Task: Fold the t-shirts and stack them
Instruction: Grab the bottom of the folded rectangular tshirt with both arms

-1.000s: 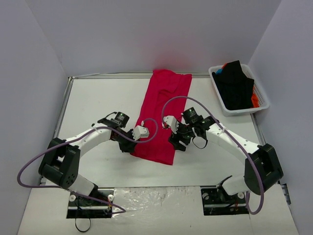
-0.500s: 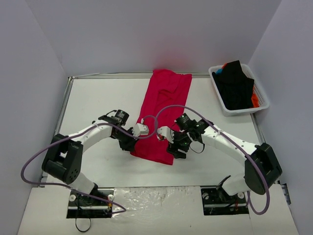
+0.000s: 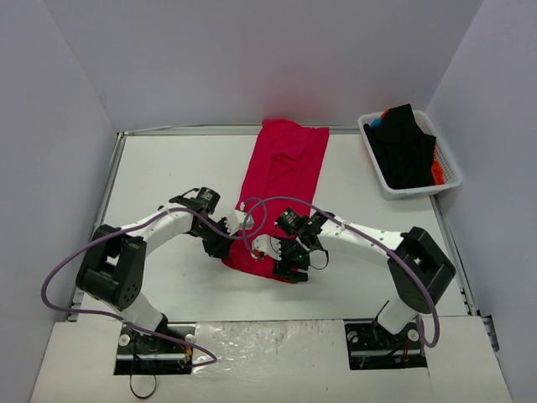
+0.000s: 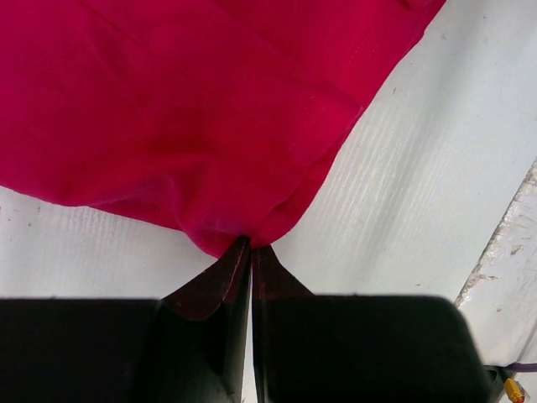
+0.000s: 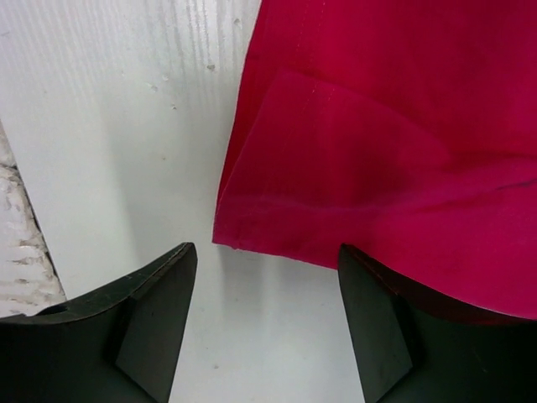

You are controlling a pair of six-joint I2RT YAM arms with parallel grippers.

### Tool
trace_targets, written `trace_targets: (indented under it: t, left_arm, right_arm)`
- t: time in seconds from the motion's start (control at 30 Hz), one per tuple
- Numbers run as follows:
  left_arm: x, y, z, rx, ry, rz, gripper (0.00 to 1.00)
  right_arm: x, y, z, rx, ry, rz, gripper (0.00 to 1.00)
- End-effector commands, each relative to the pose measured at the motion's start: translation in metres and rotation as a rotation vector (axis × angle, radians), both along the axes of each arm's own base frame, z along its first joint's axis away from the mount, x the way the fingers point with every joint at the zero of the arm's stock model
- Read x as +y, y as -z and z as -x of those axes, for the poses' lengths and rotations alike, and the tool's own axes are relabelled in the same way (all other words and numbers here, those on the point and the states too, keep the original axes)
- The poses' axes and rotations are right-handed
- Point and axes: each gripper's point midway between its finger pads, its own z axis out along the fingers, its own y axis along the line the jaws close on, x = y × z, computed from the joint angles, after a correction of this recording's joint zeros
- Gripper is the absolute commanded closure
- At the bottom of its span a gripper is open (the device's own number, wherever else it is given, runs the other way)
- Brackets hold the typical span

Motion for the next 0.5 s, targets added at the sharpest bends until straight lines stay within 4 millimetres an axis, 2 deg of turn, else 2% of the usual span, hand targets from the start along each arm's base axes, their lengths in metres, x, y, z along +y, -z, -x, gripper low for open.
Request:
trace_targets:
  t: [0.0, 0.27, 0.47]
  left_arm:
    - [-0.004, -0.01, -0.007, -0.013, 0.005, 0.026, 0.98]
    - [-0.002, -0.01, -0.009, -0.014, -0.008, 0.034, 0.98]
    - [0.001, -0.008, -0.011, -0.014, -0.021, 0.03, 0.98]
  right_arm:
    - [0.001, 0.002, -0.006, -0.023, 0.003, 0.053, 0.36]
    - [0.006, 0.015, -0.003, -0.021, -0.02, 0.117, 0.37]
    - [0.002, 0.025, 0.005, -0.013, -0.042, 0.169, 0.4]
